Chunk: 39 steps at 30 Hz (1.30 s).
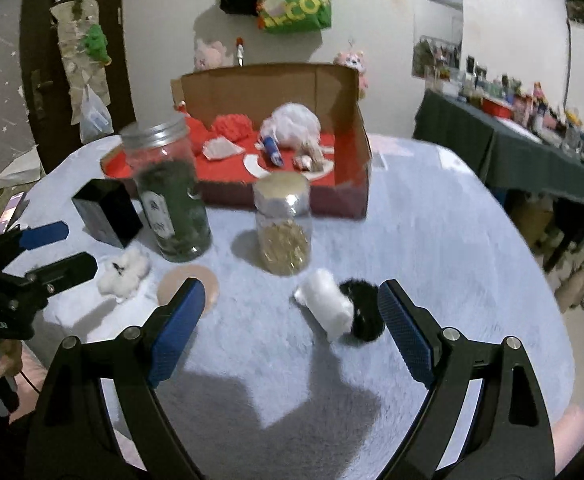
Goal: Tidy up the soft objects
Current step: 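Withdraw both tools back toward the remaining table items, then grasp the white fluffy scrunchie with the left gripper while the right grasps the black scrunchie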
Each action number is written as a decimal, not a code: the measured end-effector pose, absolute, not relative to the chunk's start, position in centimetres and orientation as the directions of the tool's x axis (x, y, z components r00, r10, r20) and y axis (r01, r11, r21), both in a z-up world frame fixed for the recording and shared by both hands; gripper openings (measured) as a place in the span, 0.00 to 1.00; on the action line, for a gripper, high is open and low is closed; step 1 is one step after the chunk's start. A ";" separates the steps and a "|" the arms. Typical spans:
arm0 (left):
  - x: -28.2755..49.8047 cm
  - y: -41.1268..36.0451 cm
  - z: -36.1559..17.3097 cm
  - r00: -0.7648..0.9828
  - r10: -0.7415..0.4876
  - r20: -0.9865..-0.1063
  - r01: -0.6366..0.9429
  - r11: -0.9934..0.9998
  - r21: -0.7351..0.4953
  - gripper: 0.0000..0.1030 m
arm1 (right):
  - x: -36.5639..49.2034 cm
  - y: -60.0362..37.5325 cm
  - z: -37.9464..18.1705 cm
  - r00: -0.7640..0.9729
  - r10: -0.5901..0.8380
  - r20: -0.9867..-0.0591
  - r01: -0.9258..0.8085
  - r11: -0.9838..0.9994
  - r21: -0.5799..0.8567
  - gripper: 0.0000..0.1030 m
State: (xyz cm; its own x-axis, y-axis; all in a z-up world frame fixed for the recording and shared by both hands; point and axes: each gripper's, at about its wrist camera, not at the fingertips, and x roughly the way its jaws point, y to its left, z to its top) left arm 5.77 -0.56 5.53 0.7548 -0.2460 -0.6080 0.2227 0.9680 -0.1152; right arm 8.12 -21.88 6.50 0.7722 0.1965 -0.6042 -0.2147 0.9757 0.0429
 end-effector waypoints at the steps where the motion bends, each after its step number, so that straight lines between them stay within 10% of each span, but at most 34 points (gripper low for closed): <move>1: 5.8 -0.5 5.3 0.751 -0.240 -0.615 0.216 0.970 -0.114 1.00 | 8.2 -22.3 6.4 0.772 0.197 -0.605 -0.207 0.977 0.054 0.86; 11: 7.5 -0.6 3.9 0.723 -0.201 -0.661 0.191 0.978 -0.089 0.97 | 11.2 -28.6 4.7 0.711 0.254 -0.656 -0.061 0.951 0.303 0.86; 17: 8.3 -0.7 3.1 0.701 -0.193 -0.686 0.196 0.978 -0.075 0.90 | 12.4 -30.4 3.3 0.670 0.355 -0.652 -0.043 0.895 0.443 0.51; 22: 9.0 -0.8 2.5 0.667 -0.231 -0.708 0.231 0.968 -0.099 0.58 | 13.0 -31.1 2.8 0.647 0.454 -0.612 -0.061 0.831 0.553 0.22; 39: 7.7 -1.0 4.2 0.671 -0.286 -0.684 0.289 0.951 -0.115 0.58 | 11.4 -26.5 5.1 0.675 0.449 -0.586 -0.202 0.876 0.438 0.22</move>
State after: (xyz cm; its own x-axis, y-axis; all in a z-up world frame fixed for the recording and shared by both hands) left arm 7.71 -1.01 4.17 0.6706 -0.2862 -0.6844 0.2888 0.9505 -0.1146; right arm 11.39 -26.50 5.13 0.6749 0.4489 -0.5857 -0.2024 0.8759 0.4380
